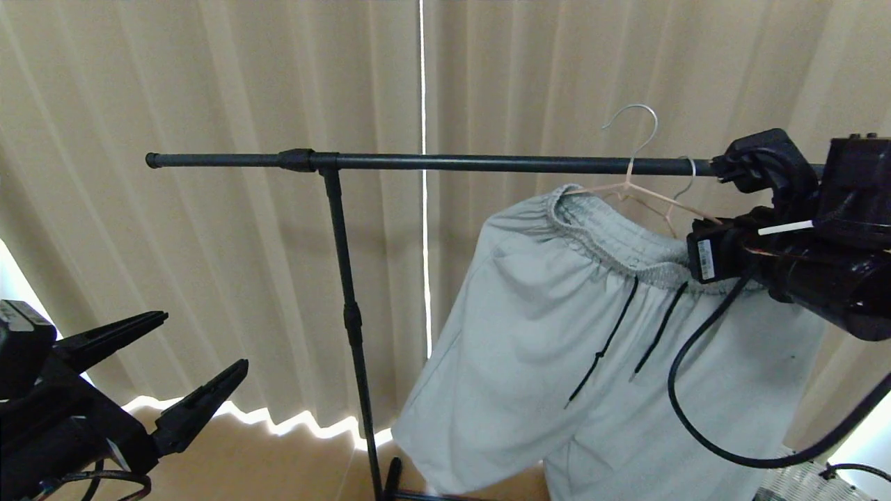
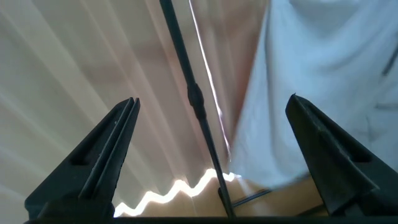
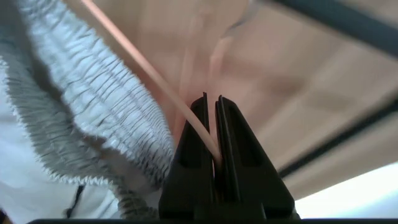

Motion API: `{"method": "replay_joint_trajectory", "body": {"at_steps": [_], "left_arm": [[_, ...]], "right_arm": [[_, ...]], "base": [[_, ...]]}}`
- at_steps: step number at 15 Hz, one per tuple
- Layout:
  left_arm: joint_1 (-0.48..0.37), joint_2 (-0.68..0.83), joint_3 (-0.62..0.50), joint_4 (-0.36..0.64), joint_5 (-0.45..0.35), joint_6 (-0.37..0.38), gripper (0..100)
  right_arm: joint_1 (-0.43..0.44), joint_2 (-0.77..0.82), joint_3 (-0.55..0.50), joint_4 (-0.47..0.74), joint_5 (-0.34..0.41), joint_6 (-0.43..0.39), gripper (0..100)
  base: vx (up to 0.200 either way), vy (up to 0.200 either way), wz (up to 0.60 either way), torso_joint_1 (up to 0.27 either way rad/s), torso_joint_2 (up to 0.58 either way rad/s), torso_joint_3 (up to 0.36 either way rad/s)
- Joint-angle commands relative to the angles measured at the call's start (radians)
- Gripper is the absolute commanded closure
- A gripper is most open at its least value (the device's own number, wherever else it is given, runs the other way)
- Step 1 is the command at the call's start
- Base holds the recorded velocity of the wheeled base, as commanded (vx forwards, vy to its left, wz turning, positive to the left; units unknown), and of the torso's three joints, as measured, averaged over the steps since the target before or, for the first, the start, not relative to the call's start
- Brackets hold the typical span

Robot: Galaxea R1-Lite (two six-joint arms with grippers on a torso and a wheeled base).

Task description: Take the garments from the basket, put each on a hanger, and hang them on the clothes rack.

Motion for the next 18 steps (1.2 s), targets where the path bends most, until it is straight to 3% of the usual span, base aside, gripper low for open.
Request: {"method": "replay_joint_trajectory", "body": {"at_steps": [1,6,17,18], "left_arm": [[0.000,-0.003,0.003,0.000,0.000,0.000,0],[-0.025,0.003,0.015,0.003,-0.001,0.000,0],[-0.023,0.013,0.014,0.003,0.000,-0.004,0],[-0.022,0.016,0.009,0.003,0.000,-0.004,0]], "right_arm": [[0.004,0.080,-0.035,0.002,-0.017,0.002,100],[0.017,0.213,-0.134,0.013,-0.097,-0.004,100],[0.070,0.244,-0.141,0.014,-0.103,-0.006,100],[0.080,0.238,-0.139,0.005,-0.101,-0.004,0]], "base": [[0.000,0.000,0.00,0.000,0.00,0.000],[0.000,0.000,0.00,0.000,0.00,0.000],[0.000,0.000,0.00,0.000,0.00,0.000],[0.000,0.000,0.00,0.000,0.00,0.000]]}}
